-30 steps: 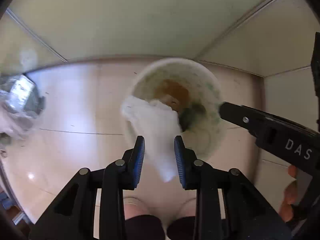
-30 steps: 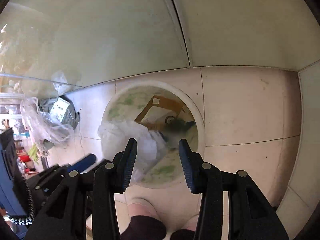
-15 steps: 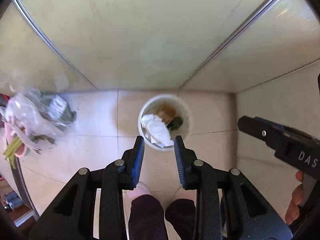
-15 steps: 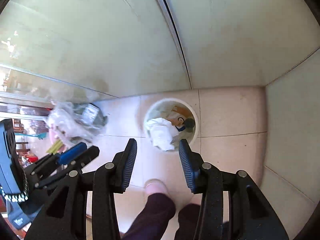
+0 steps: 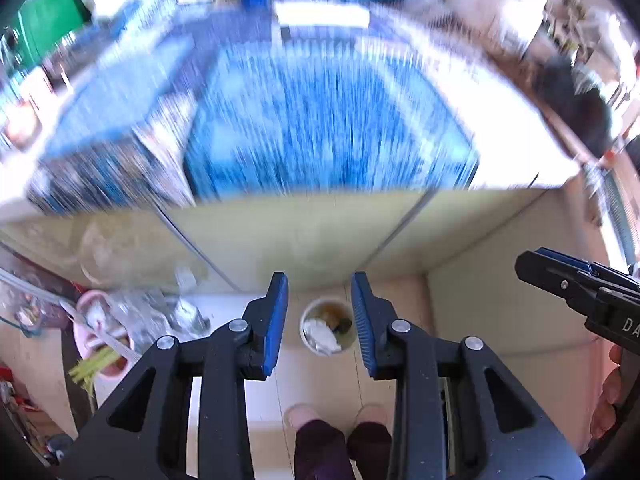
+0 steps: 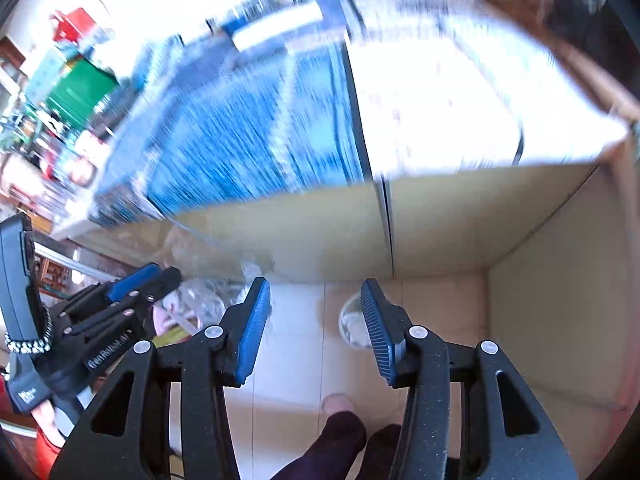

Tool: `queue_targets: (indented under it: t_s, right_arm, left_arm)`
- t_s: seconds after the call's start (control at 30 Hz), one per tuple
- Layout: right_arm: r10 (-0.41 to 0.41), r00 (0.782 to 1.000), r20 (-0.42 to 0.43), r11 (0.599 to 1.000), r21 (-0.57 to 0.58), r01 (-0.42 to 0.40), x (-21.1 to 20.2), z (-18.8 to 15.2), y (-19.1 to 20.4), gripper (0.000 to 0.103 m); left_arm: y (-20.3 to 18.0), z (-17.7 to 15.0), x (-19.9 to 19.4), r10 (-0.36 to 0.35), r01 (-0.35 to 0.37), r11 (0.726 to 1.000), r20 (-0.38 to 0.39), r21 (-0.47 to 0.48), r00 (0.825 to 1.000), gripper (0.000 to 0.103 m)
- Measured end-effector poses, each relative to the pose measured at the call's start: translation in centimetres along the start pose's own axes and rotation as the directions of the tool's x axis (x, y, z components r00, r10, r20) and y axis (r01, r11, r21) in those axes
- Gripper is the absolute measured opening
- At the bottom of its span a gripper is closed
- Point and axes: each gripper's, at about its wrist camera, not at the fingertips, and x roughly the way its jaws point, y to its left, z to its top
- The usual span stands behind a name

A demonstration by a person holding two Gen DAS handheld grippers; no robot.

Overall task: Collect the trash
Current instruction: 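Raise both tools back to the counter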

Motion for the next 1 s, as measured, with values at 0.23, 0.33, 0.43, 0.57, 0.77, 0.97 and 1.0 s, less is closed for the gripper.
queue_targets:
  t_s: [0.23,0.33,0.43,0.57,0.77,0.97,1.0]
  right_arm:
    - [-0.037,0.986,0.163,0.999,-0.015,0.04,-6.7,2.6,3.2,0.044]
    - [-0.033,0.978,0.205,0.999,-0.006,0.035,-7.8,4.0,4.3,0.045]
    - [-0.036,0.972,0.231,0.999,-0.012,0.04,-9.4,6.0,4.2,0.045]
    - [-0.036,0.967,0.251,0.998,-0.034,0.046,-10.3,9.1,3.3,0.045]
    - [0.009,0.963,0.268,0.994,-0.109,0.021,-10.3,15.2,1.8,0.045]
    - [0.049,0.966,0.255,0.978,-0.208,0.005,-9.5,21.4,0.6,0.045]
    - [0.051,0.966,0.253,0.974,-0.227,0.008,-9.0,22.4,0.3,0.045]
  left_arm:
    - [1.0,4.2,-9.1,-0.001,0.006,0.999,0.165,-0.034,0.986,0.047]
    - [1.6,6.5,-10.6,0.002,0.006,0.999,0.188,-0.037,0.982,0.047]
    - [2.1,8.9,-11.4,0.008,-0.003,1.0,0.206,-0.022,0.979,0.05]
    - [1.7,11.8,-11.5,0.031,-0.024,0.999,0.247,-0.033,0.969,0.055]
    - [1.0,17.8,-11.3,0.066,-0.037,0.994,0.284,-0.107,0.957,0.068]
    - [1.2,23.0,-9.8,0.13,-0.069,0.975,0.295,-0.209,0.947,0.072]
    - [1.3,23.6,-9.6,0.139,-0.071,0.972,0.301,-0.224,0.943,0.076]
